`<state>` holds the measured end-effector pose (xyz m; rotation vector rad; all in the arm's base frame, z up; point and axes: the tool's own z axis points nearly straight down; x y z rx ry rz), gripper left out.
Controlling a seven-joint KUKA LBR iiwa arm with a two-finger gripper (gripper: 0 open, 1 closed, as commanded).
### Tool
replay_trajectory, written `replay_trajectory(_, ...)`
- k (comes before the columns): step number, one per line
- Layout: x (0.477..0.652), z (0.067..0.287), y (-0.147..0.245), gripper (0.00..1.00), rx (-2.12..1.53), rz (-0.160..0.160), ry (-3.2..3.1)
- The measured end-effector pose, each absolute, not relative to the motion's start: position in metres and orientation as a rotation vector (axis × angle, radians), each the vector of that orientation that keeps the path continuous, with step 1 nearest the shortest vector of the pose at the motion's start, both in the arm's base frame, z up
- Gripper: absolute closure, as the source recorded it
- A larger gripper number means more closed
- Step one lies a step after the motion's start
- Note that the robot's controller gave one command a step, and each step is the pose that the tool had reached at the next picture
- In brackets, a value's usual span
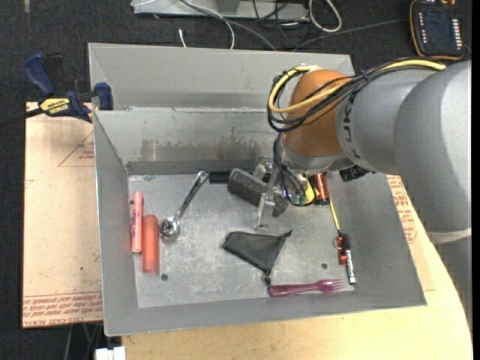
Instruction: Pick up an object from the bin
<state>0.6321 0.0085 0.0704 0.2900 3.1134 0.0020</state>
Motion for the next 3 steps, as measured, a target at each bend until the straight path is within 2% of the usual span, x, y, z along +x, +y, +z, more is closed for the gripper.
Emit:
replay_trajectory(1,0.6326,0.071,0.0105,0.0,0.109,0.005,3.134)
replay_trajectory(2,0.6325,0.0709,0.01,0.0,0.156,0.005,3.13)
replay_trajectory(3,0.6333,0.0714,0.0114,1.0,0.111,0.007,3.132)
